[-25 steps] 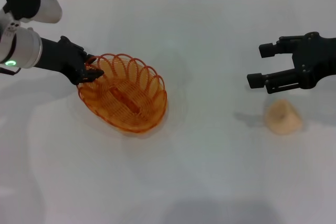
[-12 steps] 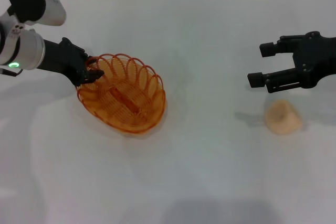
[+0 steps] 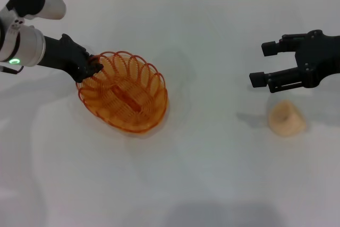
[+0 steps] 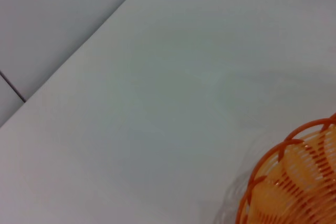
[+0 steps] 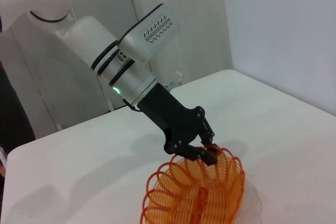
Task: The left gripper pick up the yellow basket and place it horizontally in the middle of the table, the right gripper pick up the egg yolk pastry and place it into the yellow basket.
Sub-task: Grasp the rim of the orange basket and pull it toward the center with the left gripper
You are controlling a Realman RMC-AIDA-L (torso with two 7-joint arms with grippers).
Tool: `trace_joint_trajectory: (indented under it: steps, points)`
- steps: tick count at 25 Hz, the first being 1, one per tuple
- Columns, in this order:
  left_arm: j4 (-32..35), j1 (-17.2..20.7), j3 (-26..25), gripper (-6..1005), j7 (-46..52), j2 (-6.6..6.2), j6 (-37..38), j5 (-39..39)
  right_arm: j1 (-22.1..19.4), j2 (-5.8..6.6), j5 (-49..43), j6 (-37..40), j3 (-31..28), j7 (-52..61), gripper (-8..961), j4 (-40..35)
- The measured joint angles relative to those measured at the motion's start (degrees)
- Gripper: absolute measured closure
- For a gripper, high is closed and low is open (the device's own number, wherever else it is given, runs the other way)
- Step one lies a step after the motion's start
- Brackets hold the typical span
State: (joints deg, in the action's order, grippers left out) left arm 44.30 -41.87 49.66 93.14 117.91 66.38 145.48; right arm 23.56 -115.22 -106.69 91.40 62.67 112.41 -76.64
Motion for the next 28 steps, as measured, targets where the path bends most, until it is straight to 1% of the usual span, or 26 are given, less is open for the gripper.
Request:
trace_joint_trajectory:
  steps: [2, 7, 11, 15, 23, 28]
  points:
    - [0.20, -0.01, 0.00, 813, 0.01, 0.03, 0.66, -0.05, 0.05, 0.00, -0.06, 0.00, 0.00, 0.00, 104, 0.00]
    - [0.57, -0.04, -0.25, 854, 0.03, -0.22, 3.26, -0.56, 0.08, 0.00, -0.09, 0.00, -0.09, 0.00, 104, 0.01]
    - [1.20, -0.02, -0.26, 857, -0.07, -0.92, 6.66, -2.19, -0.03, -0.01, 0.00, -0.09, -0.21, -0.12, 104, 0.11]
    - [3.66, 0.53, -0.42, 867, 0.18, -1.08, 9.82, -2.90, 0.07, -0.07, 0.08, -0.10, -0.21, -0.20, 105, 0.35]
    - [8.21, 3.26, -1.30, 892, 1.92, -1.71, 14.55, -6.89, 0.08, -0.14, 0.35, -0.58, -0.12, -0.19, 105, 0.14]
    - [11.58, 4.85, -4.29, 916, 3.33, -1.86, 19.43, -10.04, 0.20, -0.18, 0.35, -0.92, 0.13, -0.21, 106, 0.47]
